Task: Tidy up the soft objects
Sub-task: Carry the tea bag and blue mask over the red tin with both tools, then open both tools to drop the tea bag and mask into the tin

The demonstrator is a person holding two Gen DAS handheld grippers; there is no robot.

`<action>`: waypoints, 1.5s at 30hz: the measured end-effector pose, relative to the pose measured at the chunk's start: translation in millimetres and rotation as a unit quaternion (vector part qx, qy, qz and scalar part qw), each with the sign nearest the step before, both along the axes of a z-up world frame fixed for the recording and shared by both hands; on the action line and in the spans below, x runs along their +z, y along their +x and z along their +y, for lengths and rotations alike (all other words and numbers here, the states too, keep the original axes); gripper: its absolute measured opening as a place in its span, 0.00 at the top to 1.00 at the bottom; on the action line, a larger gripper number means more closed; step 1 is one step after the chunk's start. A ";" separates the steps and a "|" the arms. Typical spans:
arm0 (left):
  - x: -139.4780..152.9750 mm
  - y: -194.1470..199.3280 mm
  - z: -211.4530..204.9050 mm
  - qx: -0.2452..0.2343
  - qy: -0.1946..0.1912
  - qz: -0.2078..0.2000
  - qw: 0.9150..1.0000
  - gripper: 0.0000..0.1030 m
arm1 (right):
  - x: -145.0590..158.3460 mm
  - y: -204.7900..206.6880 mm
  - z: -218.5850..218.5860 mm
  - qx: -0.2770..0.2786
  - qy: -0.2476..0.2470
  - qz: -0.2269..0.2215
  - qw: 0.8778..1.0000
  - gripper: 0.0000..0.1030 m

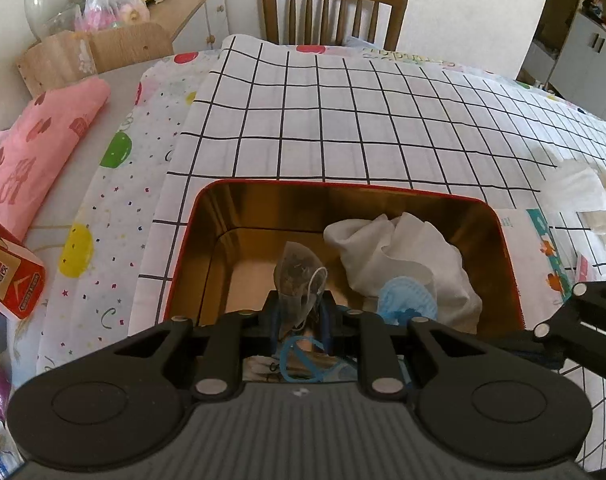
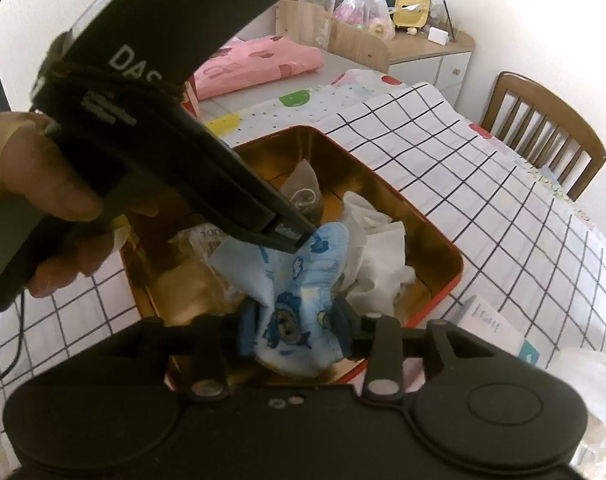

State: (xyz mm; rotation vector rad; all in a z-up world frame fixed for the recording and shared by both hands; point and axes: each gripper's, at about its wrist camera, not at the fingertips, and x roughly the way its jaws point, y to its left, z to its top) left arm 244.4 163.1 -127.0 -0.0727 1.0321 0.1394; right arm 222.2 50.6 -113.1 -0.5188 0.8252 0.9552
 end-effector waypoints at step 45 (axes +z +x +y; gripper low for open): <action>82.9 -78.4 -19.0 -0.025 0.014 -0.112 0.993 0.32 | 84.7 -25.7 -95.3 -0.090 0.152 -0.003 0.984 0.07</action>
